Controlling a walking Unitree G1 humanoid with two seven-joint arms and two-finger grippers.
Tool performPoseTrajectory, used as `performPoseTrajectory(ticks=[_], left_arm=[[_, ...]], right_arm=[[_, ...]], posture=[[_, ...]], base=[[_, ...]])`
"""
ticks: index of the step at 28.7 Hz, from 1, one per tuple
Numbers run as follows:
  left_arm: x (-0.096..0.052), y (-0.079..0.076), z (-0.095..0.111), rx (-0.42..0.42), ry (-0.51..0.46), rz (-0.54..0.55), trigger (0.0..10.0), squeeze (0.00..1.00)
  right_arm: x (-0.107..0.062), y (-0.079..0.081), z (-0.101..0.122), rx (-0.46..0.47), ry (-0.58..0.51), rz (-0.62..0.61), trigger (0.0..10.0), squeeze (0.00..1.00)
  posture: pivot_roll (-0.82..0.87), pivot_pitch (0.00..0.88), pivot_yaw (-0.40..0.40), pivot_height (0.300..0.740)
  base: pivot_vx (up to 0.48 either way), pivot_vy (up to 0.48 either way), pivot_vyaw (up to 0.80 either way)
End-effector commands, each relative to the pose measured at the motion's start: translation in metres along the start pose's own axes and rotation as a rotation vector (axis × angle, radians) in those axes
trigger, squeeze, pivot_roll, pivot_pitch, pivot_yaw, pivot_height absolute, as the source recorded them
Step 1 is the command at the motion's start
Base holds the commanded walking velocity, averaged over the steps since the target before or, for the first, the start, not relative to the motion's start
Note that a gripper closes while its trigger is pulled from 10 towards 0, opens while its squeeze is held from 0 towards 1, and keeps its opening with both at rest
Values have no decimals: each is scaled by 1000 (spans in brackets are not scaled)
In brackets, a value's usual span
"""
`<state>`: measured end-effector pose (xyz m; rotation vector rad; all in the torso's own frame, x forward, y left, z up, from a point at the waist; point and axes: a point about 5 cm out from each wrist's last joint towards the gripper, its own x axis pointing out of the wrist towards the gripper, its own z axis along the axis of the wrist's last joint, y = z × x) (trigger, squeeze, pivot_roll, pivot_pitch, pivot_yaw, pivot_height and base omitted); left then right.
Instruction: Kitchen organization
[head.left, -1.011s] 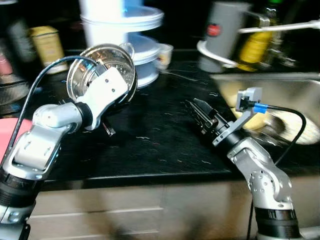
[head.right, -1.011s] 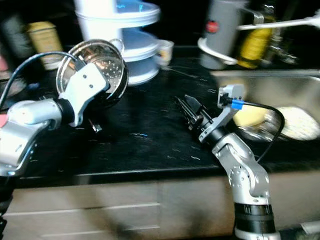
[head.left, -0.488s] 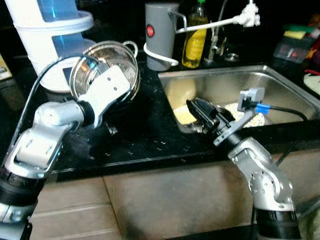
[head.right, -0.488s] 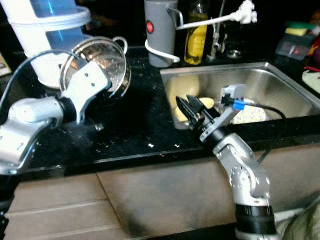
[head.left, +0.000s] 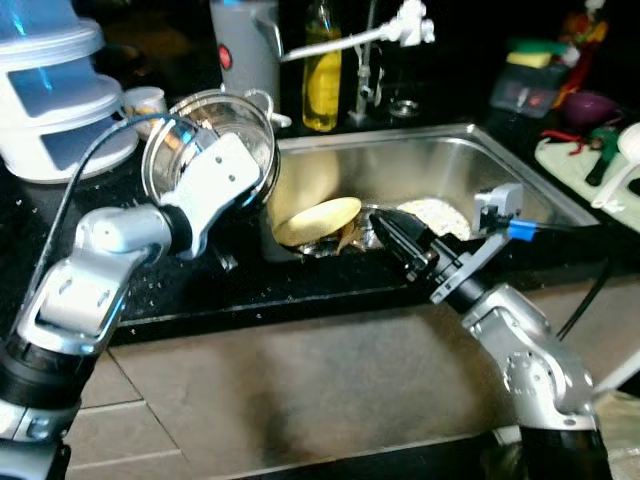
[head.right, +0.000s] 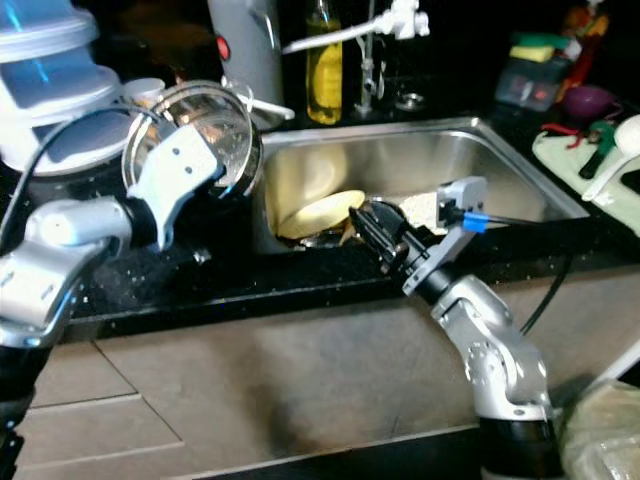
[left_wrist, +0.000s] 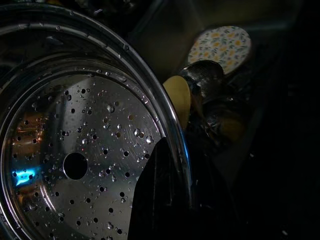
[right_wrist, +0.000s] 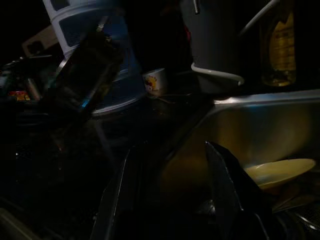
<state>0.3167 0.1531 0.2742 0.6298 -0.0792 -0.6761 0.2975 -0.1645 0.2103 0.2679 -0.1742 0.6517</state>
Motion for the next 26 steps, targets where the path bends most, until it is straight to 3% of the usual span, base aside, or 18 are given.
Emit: performPoseTrajectory(ticks=[1,11,18,26], left_arm=[[-1,8,0,17,-3,39,10000,0],[9,26,-7,8,-17,99,10000,0],[22,25,-7,-16,-55,106,10000,0],[27,29,-11,-15,-67,119,10000,0]], right_arm=[[5,6,0,-5,-7,11,10000,0],[5,1,-1,-7,-10,-40,10000,0],[6,-2,2,-16,-8,-62,10000,0],[7,2,0,-16,-10,-67,10000,0]], posture=[[-36,0,-29,740],[-46,0,-32,740],[-74,0,-28,740],[-93,0,-20,740]], base=[[0,0,0],[0,0,0],[0,0,0],[0,0,0]])
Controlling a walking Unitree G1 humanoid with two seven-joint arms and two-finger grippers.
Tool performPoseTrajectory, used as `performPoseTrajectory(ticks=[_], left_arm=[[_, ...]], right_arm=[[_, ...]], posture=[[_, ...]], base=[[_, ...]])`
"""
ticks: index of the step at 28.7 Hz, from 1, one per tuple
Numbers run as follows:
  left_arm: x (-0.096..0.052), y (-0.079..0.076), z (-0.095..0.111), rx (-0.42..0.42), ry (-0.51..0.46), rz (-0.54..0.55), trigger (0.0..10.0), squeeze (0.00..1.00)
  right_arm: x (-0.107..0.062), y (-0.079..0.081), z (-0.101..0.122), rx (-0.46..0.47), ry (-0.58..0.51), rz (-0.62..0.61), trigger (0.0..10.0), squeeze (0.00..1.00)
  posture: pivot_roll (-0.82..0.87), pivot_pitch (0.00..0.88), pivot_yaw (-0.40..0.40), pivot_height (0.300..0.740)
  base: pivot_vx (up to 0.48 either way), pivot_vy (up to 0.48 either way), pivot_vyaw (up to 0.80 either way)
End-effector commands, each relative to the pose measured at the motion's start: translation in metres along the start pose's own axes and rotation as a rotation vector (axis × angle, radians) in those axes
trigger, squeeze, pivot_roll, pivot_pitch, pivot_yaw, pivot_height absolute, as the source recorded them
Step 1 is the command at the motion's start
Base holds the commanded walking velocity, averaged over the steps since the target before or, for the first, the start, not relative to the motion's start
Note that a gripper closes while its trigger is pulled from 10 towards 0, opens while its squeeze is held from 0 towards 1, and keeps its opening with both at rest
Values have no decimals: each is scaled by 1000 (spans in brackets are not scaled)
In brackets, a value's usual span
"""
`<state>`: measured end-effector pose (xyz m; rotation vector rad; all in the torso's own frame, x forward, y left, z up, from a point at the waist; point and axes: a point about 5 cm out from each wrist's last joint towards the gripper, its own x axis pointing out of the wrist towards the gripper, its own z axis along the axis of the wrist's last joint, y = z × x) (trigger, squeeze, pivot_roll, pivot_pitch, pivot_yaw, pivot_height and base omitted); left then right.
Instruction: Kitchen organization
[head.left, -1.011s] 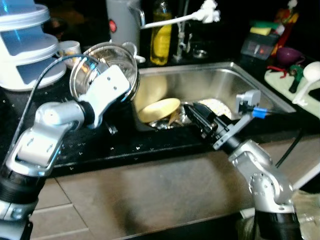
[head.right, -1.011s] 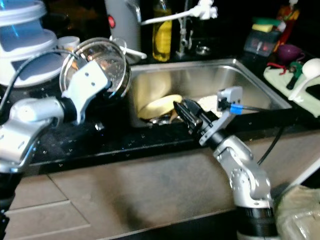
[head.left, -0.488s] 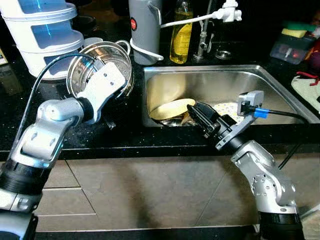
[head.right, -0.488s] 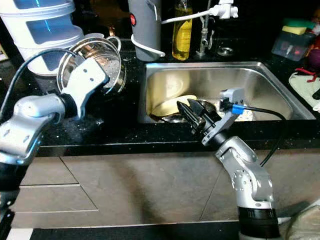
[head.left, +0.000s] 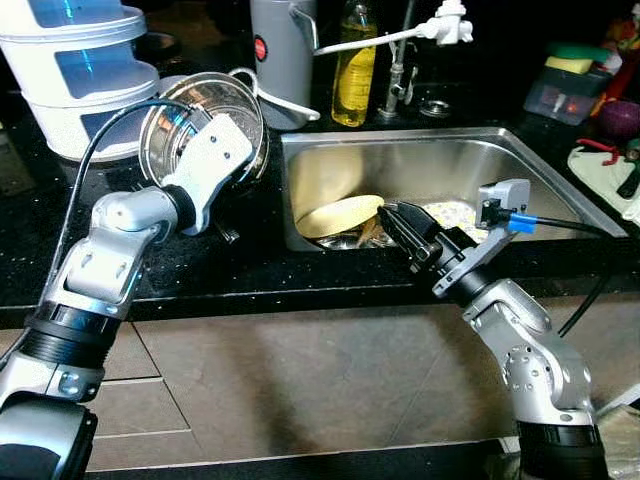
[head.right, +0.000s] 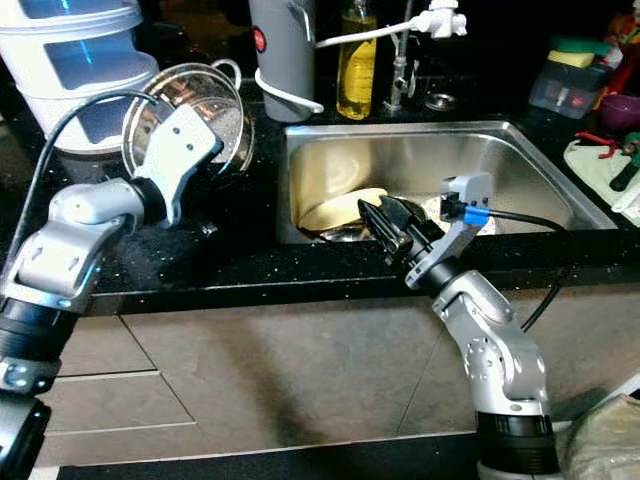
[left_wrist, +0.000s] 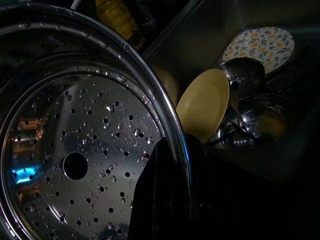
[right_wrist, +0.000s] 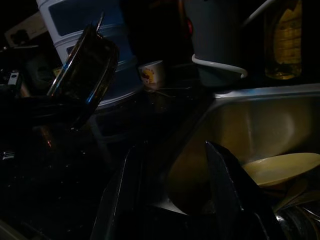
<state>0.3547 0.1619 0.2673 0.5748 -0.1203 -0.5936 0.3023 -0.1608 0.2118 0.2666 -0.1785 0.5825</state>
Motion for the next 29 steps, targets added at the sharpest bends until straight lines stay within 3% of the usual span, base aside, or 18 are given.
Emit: performPoseTrajectory(ticks=[1,9,19,23,29], left_arm=[[3,7,9,28,-46,29,10000,0],[13,11,13,54,-73,25,10000,0],[29,-1,16,73,-108,-46,10000,0],[34,-8,8,45,-108,-90,10000,0],[37,-6,-12,-1,-54,-72,10000,0]], right_arm=[[0,3,-2,-1,6,1,10000,0],[1,8,-7,20,27,11,10000,0],[2,9,-7,16,28,18,10000,0],[0,7,-5,11,21,16,10000,0],[0,7,-5,2,24,22,10000,0]], posture=[[-94,0,-16,740],[-86,0,-8,740],[-89,0,-12,740],[-90,0,-15,740],[-93,0,-18,740]], base=[[0,0,0],[0,0,-633],[0,0,-800],[0,0,0],[0,0,0]])
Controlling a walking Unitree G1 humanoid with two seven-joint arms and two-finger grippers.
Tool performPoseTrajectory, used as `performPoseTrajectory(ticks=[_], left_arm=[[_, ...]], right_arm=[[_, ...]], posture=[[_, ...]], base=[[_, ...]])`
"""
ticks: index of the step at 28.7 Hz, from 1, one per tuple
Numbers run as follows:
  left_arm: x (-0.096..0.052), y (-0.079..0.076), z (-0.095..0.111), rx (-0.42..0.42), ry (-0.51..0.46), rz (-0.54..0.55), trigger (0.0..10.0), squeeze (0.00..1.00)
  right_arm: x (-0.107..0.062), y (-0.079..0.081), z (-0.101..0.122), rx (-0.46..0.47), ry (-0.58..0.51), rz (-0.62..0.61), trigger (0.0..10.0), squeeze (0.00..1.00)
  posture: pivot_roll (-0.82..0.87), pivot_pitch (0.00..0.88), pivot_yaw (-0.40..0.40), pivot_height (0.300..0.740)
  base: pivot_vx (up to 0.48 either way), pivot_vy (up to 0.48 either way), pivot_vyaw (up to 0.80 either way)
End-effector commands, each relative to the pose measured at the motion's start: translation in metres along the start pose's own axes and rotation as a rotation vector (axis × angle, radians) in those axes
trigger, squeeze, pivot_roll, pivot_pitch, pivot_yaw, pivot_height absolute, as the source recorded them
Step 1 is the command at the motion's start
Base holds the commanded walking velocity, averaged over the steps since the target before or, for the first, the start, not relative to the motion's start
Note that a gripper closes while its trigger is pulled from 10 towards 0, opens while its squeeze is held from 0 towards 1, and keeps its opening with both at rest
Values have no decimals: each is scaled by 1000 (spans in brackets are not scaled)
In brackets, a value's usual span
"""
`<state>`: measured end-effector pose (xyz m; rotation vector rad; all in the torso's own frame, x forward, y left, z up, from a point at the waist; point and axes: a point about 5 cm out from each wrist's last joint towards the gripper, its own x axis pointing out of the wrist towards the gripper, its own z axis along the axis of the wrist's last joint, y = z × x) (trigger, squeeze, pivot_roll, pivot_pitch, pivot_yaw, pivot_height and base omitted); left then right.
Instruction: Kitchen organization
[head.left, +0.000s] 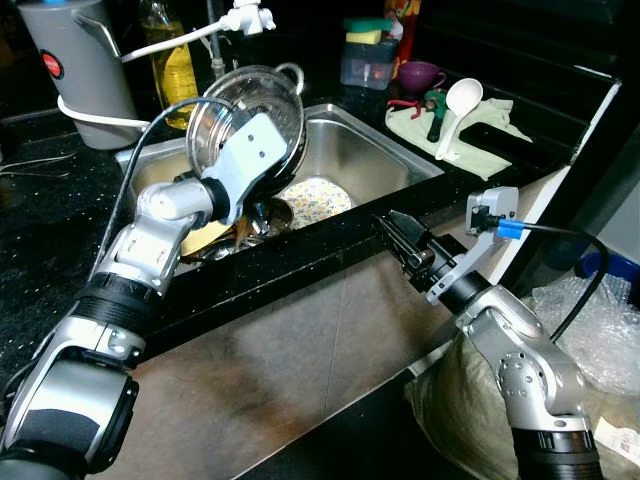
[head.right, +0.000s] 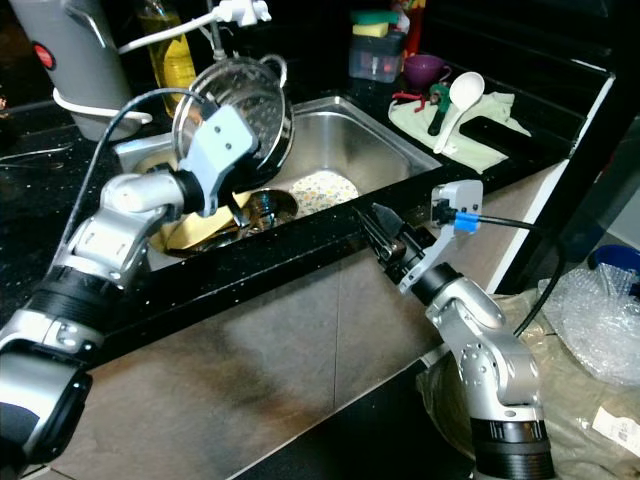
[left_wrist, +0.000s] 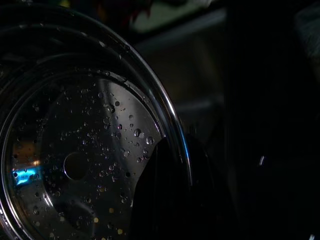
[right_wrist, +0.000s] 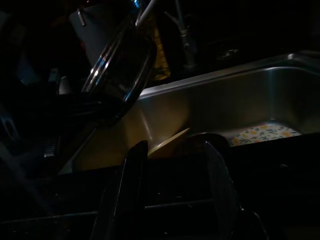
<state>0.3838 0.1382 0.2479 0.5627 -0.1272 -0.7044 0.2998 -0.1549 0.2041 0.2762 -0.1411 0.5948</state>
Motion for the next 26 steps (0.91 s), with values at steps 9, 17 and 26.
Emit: performPoseTrajectory(ticks=[9,17,26], left_arm=[[5,6,-23,-115,4,81,10000,0],[21,-8,-16,-122,-37,12,10000,0],[34,-28,-12,-102,-58,-111,10000,0]], right_arm=[[-2,5,6,-32,-4,26,10000,0],[-12,8,7,-43,12,10,10000,0],[-24,15,5,-42,36,-12,10000,0]], posture=[[-123,0,-13,740],[-156,0,4,740],[-186,0,26,740]], base=[[0,0,0],[0,0,0],[0,0,0]])
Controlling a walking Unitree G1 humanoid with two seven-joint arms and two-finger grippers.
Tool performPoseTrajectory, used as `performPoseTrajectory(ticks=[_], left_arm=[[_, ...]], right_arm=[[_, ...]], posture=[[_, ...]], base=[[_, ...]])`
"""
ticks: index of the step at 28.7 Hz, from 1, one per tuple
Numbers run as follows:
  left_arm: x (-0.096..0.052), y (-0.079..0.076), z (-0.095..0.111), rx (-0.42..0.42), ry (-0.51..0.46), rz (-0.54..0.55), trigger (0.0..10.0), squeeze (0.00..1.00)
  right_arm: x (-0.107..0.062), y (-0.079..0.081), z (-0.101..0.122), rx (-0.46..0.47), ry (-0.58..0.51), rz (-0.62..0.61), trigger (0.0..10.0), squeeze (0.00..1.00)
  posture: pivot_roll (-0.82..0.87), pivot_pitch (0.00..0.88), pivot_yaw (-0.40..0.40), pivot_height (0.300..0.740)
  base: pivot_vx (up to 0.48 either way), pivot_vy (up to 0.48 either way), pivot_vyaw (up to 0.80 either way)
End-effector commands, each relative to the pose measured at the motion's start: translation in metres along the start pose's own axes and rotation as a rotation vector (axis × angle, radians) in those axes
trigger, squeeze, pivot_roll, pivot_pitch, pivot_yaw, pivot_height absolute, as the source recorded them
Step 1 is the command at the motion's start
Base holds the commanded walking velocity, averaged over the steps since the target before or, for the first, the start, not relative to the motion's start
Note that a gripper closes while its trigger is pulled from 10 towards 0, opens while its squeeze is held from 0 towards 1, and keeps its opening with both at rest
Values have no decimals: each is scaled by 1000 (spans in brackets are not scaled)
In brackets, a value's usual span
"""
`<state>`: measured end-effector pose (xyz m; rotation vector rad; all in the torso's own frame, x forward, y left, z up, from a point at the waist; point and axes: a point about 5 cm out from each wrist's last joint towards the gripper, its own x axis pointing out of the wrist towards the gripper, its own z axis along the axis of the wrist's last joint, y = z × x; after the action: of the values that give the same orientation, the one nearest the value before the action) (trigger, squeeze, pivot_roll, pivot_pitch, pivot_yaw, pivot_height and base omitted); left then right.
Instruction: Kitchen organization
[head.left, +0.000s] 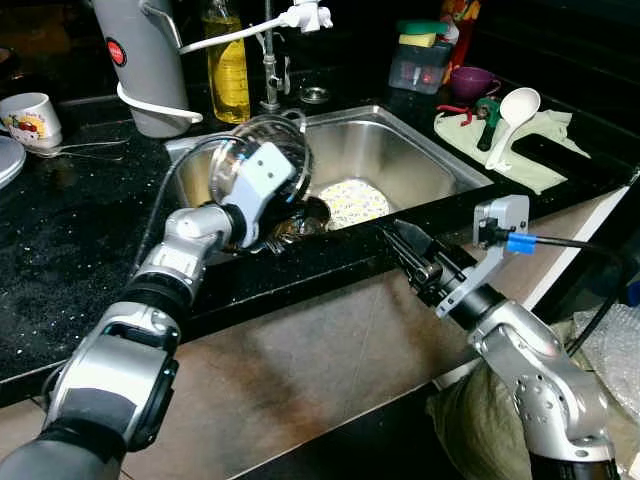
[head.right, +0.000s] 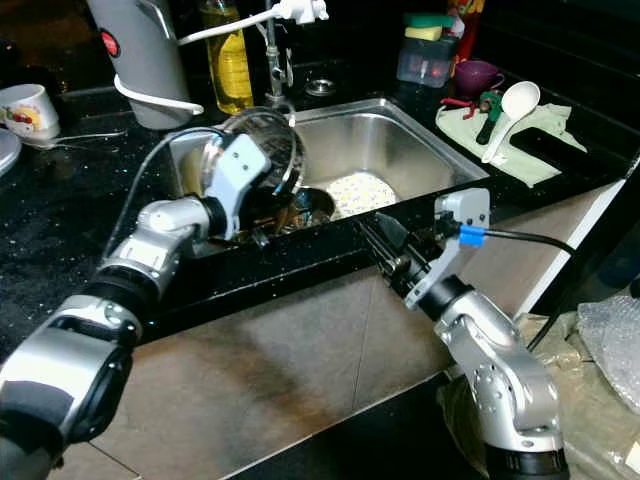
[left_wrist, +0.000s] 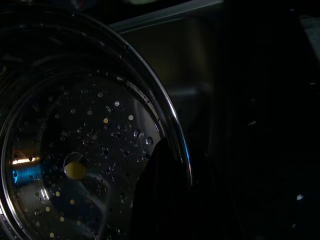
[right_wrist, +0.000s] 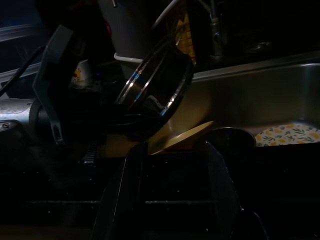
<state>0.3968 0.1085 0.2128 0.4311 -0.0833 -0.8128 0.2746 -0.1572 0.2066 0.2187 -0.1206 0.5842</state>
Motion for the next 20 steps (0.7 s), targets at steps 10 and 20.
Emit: performPoseTrajectory(ticks=[10,20], left_arm=[[5,-7,-8,12,38,-20,10000,0],[-1,-5,-25,-2,108,45,10000,1000]], right_arm=[[-8,4,1,8,8,-21,10000,0],[-9,2,2,8,7,-35,10000,0]], posture=[[-189,0,36,740],[-189,0,41,740]], base=[[0,0,0],[0,0,0]])
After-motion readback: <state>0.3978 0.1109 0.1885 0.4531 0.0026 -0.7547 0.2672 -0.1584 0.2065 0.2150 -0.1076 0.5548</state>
